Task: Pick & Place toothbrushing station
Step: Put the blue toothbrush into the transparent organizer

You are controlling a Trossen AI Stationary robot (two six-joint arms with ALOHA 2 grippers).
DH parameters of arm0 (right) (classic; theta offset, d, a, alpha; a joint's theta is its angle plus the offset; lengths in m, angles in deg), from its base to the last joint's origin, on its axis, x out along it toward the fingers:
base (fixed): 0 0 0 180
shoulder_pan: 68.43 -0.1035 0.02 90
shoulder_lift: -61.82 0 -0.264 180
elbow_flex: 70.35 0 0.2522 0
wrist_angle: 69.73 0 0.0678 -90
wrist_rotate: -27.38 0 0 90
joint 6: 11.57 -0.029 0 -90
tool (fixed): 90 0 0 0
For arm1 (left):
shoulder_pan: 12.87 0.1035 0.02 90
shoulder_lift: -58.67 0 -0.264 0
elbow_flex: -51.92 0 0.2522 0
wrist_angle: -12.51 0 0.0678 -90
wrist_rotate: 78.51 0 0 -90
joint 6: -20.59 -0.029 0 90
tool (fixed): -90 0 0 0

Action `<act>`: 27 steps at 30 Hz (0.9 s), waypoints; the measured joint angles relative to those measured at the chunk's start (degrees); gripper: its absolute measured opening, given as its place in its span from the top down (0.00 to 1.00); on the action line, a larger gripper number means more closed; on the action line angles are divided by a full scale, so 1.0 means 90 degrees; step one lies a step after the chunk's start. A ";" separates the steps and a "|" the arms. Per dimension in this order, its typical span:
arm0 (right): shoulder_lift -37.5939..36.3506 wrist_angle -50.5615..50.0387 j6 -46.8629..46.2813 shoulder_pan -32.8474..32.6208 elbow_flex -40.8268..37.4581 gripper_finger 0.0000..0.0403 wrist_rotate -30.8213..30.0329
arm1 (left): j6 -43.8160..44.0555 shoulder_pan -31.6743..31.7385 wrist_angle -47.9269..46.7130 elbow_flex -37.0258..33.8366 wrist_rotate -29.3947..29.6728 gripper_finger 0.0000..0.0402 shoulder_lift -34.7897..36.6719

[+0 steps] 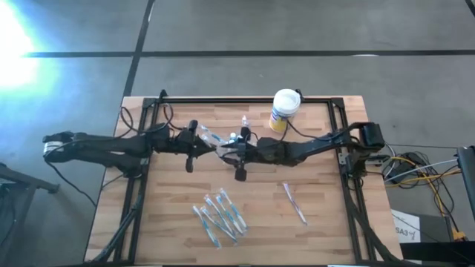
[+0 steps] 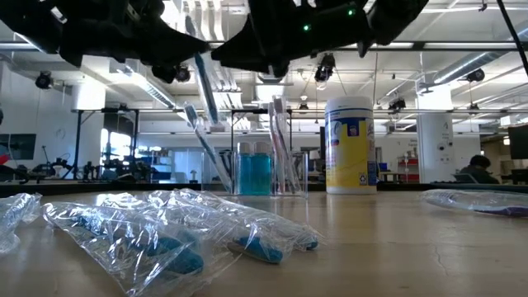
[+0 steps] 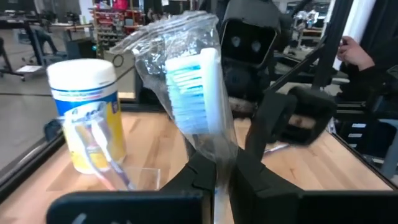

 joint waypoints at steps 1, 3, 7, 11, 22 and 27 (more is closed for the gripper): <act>-0.0113 -0.0146 -0.0032 0.0000 -0.0015 0.51 0.0000 | -0.0003 0.0000 -0.0185 0.0000 0.0055 0.95 0.0146; -0.0349 -0.0386 -0.0087 -0.0009 -0.0100 0.50 0.0000 | -0.0046 -0.0002 -0.0531 0.0000 0.0145 0.95 0.0460; -0.0834 -0.0447 0.0079 -0.0139 -0.0566 0.50 0.0184 | -0.0149 -0.0002 -0.1418 0.0000 0.0452 0.95 0.1157; -0.1396 0.0085 0.0113 -0.0303 -0.1186 0.54 0.0522 | -0.0151 -0.0002 -0.2168 0.0000 0.0518 0.95 0.1809; -0.2620 0.2512 -0.0186 -0.0500 -0.3402 0.71 0.1367 | -0.0148 -0.0002 -0.3518 0.0000 0.0313 0.95 0.3026; -0.2720 0.3522 -0.0485 -0.0562 -0.4154 0.82 0.1150 | -0.0063 -0.0002 -0.3650 -0.0005 0.0333 0.95 0.3259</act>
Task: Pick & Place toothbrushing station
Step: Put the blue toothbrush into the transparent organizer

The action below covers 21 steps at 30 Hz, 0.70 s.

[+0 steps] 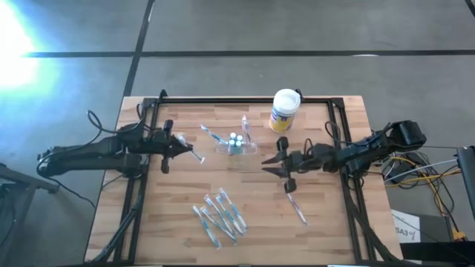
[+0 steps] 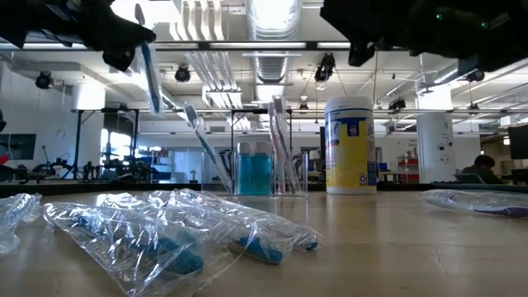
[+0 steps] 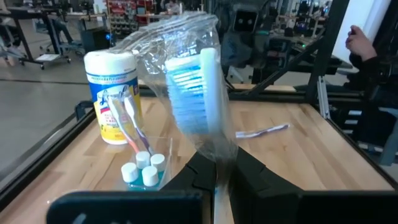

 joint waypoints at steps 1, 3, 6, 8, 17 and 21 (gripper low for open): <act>0.0000 0.0166 -0.0035 0.0006 -0.0100 0.84 -0.0028 | 0.0023 0.0000 -0.0015 0.0000 0.0002 0.95 0.0037; 0.0000 0.0463 -0.0100 0.0009 -0.0256 0.88 -0.0122 | 0.0078 0.0000 -0.0110 0.0000 0.0014 0.95 0.0102; 0.0000 0.0738 -0.0141 0.0004 -0.0428 0.94 -0.0116 | 0.0131 0.0000 -0.0190 0.0000 0.0027 0.95 0.0194; 0.0000 0.0827 -0.0132 0.0005 -0.0488 0.97 -0.0114 | 0.0134 0.0000 -0.0238 0.0000 0.0131 0.95 0.0269; -0.0120 0.0914 0.0135 -0.0033 -0.0503 0.98 -0.0068 | 0.0068 0.0002 -0.0484 -0.0007 0.1268 0.95 0.0318; -0.0163 0.0839 0.0278 -0.0035 -0.0503 0.98 -0.0064 | 0.0003 0.0002 -0.0114 -0.0282 0.1286 0.95 -0.0223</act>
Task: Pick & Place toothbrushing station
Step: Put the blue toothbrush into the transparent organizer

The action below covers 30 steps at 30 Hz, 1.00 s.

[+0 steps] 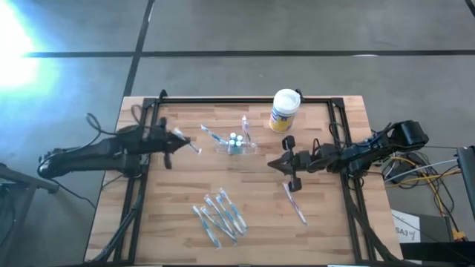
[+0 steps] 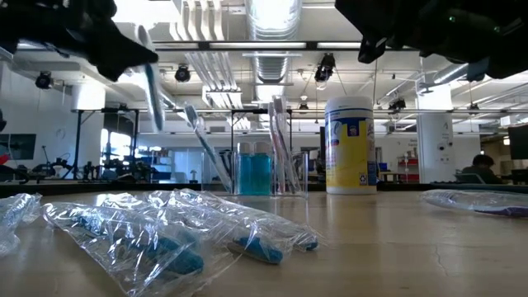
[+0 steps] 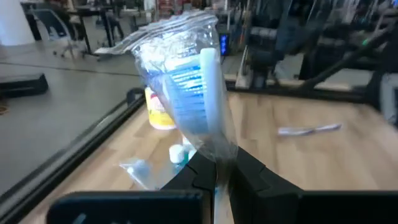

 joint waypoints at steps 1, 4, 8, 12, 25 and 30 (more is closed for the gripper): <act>0.0000 -0.0002 0.0010 0.0000 0.0000 0.98 0.0000 | -0.0044 0.0000 0.0341 -0.0074 0.0083 0.95 -0.0108; 0.0002 -0.0005 0.0012 0.0000 0.0000 0.98 -0.0002 | -0.0084 0.0001 0.1207 -0.0367 0.0450 0.95 -0.0513; 0.0000 -0.0007 0.0009 0.0000 0.0000 0.98 -0.0002 | -0.0087 0.0000 0.2558 -0.0604 0.0547 0.95 -0.1116; 0.0002 -0.0037 -0.0039 0.0000 0.0002 0.98 -0.0002 | -0.0160 0.0001 0.3158 -0.0633 0.0761 0.95 -0.1666; 0.0010 -0.0053 0.0010 0.0017 0.0005 0.98 -0.0073 | -0.0819 0.0215 0.3248 0.0567 0.0767 0.95 -0.3052; 0.0010 -0.0051 0.0010 0.0017 0.0005 0.98 -0.0073 | -0.0832 0.0421 0.3247 0.0840 0.0567 0.95 -0.3602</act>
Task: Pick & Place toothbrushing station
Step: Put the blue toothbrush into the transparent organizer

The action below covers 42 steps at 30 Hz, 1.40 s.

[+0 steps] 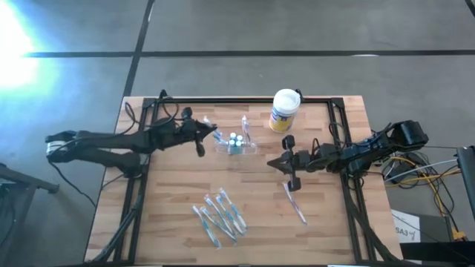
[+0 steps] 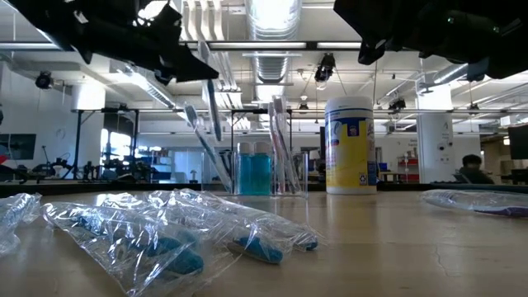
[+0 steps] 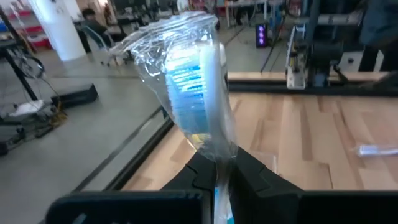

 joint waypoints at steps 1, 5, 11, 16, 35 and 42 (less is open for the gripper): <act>0.0000 0.0000 0.0000 0.0000 0.0000 0.98 0.0000 | 0.0010 0.0035 0.0000 0.0032 -0.0072 0.95 -0.0122; 0.0000 0.0000 0.0075 0.0000 0.0000 0.98 -0.0001 | 0.0015 0.0099 0.0240 0.0074 -0.0136 0.95 -0.0589; 0.0000 -0.0002 0.0124 0.0000 0.0000 0.98 0.0000 | 0.0024 0.0135 0.0630 0.0074 -0.0182 0.95 -0.1066; 0.0000 0.0000 0.0268 0.0000 0.0000 0.98 -0.0002 | 0.0103 0.0132 0.0967 0.0069 -0.0233 0.95 -0.1363; 0.0002 -0.0104 0.0457 0.0000 0.0000 0.98 -0.0005 | 0.0691 0.0149 0.1343 -0.0043 0.0101 0.95 -0.2044; 0.0002 -0.0100 0.0436 0.0000 0.0001 0.98 -0.0005 | 0.0815 0.0149 0.1415 -0.0040 0.0170 0.95 -0.2452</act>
